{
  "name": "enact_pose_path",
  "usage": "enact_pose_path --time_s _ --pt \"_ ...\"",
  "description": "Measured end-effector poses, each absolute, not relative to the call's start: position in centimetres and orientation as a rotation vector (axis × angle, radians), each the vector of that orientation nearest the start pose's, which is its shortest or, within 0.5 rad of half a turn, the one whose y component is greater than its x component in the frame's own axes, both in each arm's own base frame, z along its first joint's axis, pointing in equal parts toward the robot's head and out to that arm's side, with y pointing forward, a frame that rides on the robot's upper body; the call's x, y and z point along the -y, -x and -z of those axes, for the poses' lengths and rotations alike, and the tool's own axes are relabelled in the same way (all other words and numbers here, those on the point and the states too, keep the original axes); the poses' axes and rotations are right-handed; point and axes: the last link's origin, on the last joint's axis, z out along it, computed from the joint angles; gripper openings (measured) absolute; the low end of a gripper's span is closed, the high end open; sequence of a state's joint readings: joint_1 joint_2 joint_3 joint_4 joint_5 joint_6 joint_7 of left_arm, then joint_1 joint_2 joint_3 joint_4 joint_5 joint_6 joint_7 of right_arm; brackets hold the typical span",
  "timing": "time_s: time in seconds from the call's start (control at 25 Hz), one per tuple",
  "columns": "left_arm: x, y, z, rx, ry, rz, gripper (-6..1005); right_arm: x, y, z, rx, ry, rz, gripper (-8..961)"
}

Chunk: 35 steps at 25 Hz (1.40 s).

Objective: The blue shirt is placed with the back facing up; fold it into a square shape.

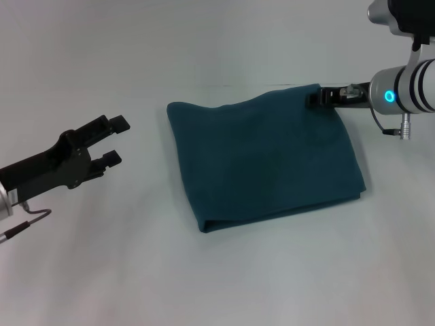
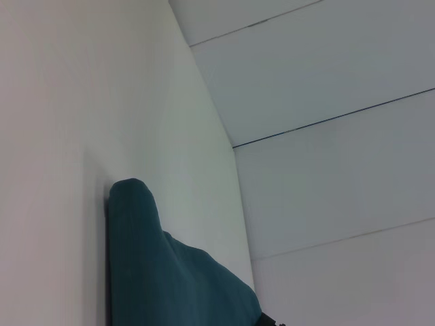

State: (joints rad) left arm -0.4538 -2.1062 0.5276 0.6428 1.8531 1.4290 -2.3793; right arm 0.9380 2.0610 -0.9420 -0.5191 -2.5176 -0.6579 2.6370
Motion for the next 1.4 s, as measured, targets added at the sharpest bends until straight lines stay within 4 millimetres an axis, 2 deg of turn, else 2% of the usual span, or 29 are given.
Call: enact_pose_path --time_s 0.52,0.72,0.84,0.88,1.12,1.4 --pt "-33.5 29.5 -2.2 -2.242 -2.023 -1.353 948 -47.8 -20.8 2.4 -1.280 1.999 -0.200 424" --pt "-33.5 29.5 -2.1 -2.244 -2.018 -1.352 948 -47.9 -20.0 2.6 -1.203 2.029 -0.174 213" --pt "-33.5 29.5 -2.1 -2.248 -2.016 -1.352 948 -47.7 -19.6 3.1 -1.147 2.063 -0.140 31" --pt "-33.5 29.5 -2.1 -2.250 -2.016 -1.352 948 -47.5 -19.2 3.9 -1.091 2.103 -0.096 31" --pt "-33.6 29.7 -2.1 -2.265 -2.012 -1.355 949 -46.8 -18.8 5.2 -1.005 2.166 -0.014 32" --pt "-33.7 29.8 -2.2 -2.273 -2.016 -1.359 949 -46.7 -18.6 4.6 -0.976 2.156 -0.013 32"
